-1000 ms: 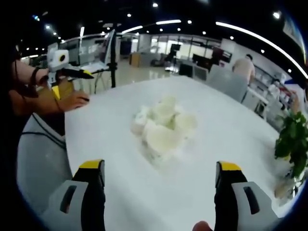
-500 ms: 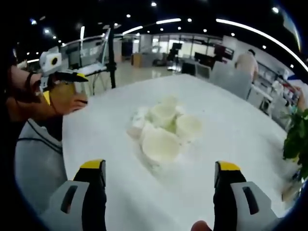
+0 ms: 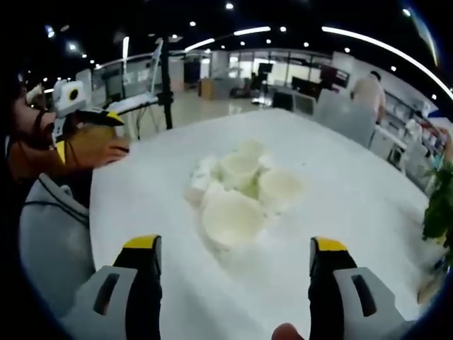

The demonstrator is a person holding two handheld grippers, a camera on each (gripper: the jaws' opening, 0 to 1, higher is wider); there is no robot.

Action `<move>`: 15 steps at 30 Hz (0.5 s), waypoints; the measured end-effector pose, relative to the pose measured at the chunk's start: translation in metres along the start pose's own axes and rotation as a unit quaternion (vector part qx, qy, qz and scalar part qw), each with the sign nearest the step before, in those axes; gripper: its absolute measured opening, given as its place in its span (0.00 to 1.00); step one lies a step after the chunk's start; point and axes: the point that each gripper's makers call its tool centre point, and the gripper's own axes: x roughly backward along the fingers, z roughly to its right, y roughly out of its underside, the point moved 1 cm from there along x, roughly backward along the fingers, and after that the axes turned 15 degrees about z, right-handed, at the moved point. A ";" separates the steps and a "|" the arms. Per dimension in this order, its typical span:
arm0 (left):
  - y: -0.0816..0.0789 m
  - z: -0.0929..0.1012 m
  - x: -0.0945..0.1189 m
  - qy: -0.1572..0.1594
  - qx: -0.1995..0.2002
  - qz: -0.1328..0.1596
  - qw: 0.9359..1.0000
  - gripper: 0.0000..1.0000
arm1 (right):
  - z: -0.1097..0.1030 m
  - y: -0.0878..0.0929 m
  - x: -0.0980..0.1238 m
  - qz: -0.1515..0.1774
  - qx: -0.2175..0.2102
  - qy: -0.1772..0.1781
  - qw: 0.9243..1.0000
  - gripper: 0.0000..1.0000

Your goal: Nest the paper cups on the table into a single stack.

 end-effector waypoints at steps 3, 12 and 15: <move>0.001 0.001 0.000 -0.001 0.001 0.000 1.000 1.00 | 0.003 -0.001 -0.002 0.004 0.000 0.000 1.000 0.83; 0.005 0.009 -0.001 -0.002 0.005 -0.004 1.000 1.00 | 0.007 0.001 -0.015 0.005 0.004 0.000 1.000 0.80; 0.004 0.009 -0.002 -0.005 0.010 0.001 1.000 1.00 | 0.004 0.004 -0.020 -0.001 0.004 -0.008 1.000 0.78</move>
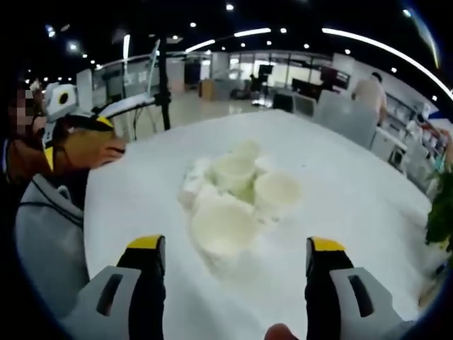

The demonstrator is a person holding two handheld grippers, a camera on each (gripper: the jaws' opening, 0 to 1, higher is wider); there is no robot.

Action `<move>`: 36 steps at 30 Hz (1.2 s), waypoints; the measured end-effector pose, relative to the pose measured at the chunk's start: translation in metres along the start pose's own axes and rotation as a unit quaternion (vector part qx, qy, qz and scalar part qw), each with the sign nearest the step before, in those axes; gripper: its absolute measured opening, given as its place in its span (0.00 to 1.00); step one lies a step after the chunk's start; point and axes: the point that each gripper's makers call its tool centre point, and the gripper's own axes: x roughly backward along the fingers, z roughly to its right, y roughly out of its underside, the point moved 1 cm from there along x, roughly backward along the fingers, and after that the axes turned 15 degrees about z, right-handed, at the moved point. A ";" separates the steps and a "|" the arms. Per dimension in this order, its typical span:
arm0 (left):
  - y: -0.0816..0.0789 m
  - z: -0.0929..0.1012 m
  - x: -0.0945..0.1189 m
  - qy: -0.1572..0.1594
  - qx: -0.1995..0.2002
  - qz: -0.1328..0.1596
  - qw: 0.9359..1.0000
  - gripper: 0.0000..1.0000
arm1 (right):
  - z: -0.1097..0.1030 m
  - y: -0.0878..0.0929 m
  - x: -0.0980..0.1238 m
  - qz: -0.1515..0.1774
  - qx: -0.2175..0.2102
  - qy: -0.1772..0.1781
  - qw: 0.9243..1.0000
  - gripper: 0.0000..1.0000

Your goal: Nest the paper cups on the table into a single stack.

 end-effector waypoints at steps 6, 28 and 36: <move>0.002 0.004 -0.001 0.003 -0.001 -0.004 1.000 0.99 | -0.002 0.000 -0.006 -0.003 0.008 -0.015 1.000 0.71; 0.008 0.011 0.004 0.000 0.009 -0.005 1.000 0.98 | -0.006 0.007 -0.028 -0.022 0.003 -0.034 0.999 0.62; 0.009 0.013 0.004 0.003 0.014 -0.008 1.000 0.97 | -0.008 0.010 -0.034 -0.031 0.004 -0.038 0.999 0.60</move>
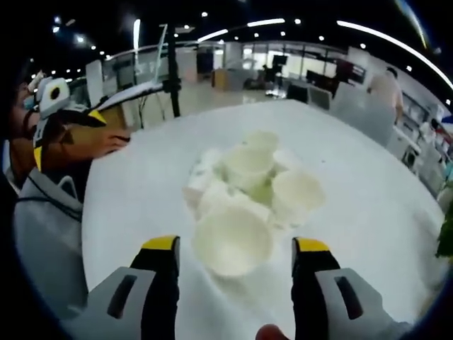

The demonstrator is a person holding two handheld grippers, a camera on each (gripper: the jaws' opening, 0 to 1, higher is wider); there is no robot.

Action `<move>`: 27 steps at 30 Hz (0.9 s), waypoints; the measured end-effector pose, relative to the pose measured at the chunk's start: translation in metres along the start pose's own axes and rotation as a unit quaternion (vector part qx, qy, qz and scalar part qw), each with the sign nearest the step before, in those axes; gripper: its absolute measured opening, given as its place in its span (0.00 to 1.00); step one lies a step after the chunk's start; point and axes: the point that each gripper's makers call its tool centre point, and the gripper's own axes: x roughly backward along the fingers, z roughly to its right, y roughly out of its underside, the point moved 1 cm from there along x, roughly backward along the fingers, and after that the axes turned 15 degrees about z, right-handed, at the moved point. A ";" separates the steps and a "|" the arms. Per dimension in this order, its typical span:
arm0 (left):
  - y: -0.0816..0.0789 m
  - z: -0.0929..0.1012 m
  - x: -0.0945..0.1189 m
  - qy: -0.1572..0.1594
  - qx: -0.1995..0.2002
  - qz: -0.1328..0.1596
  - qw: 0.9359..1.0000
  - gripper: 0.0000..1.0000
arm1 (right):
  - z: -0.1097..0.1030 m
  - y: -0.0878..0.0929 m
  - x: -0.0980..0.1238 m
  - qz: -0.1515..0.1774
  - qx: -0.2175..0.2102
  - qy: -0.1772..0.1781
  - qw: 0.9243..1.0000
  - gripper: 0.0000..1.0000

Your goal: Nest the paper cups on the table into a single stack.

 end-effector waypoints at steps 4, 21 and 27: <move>0.001 0.000 0.001 0.001 -0.003 -0.005 1.000 0.97 | -0.002 0.001 -0.003 -0.003 -0.001 -0.005 1.000 0.59; 0.003 -0.002 0.006 -0.002 0.007 -0.008 1.000 0.96 | -0.007 0.009 -0.015 -0.025 0.011 -0.018 0.999 0.49; 0.006 0.000 0.007 -0.002 0.011 -0.012 1.000 0.95 | -0.006 0.012 -0.018 -0.032 0.019 -0.020 0.999 0.48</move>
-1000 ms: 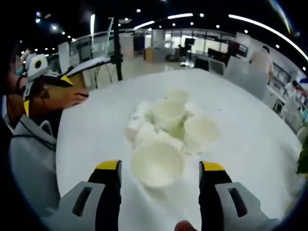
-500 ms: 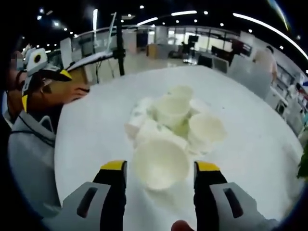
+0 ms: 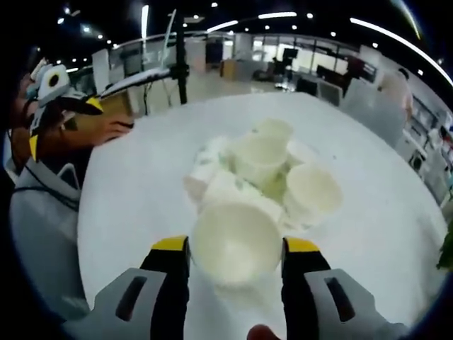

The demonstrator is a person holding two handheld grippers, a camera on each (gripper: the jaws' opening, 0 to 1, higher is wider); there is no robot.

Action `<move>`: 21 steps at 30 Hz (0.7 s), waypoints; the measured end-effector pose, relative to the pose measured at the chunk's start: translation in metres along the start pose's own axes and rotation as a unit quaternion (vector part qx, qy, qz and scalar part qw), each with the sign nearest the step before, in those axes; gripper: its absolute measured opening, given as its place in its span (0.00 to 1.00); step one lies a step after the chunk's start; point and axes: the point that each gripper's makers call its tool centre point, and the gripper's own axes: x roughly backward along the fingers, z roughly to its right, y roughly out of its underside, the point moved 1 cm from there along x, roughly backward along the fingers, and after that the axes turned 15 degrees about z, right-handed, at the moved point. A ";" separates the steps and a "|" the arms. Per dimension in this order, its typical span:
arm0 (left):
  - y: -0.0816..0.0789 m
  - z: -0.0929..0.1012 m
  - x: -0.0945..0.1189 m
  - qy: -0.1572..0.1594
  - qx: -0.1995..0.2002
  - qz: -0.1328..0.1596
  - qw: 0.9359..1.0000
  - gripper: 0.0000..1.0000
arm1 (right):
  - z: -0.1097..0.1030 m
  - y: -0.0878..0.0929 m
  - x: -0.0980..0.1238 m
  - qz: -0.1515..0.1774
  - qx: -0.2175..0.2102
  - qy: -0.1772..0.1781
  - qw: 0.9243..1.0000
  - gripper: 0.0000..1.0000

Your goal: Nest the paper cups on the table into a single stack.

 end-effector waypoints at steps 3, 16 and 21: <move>0.000 -0.001 0.001 -0.002 0.000 0.001 1.000 0.95 | 0.000 0.000 0.000 -0.001 0.000 -0.001 1.000 0.46; 0.002 -0.002 0.001 -0.007 0.004 0.005 1.000 0.95 | -0.007 0.003 0.007 -0.005 -0.014 -0.005 1.000 0.42; 0.003 0.000 0.002 -0.005 0.003 0.006 1.000 0.95 | -0.008 0.002 0.011 0.000 -0.020 -0.002 1.000 0.42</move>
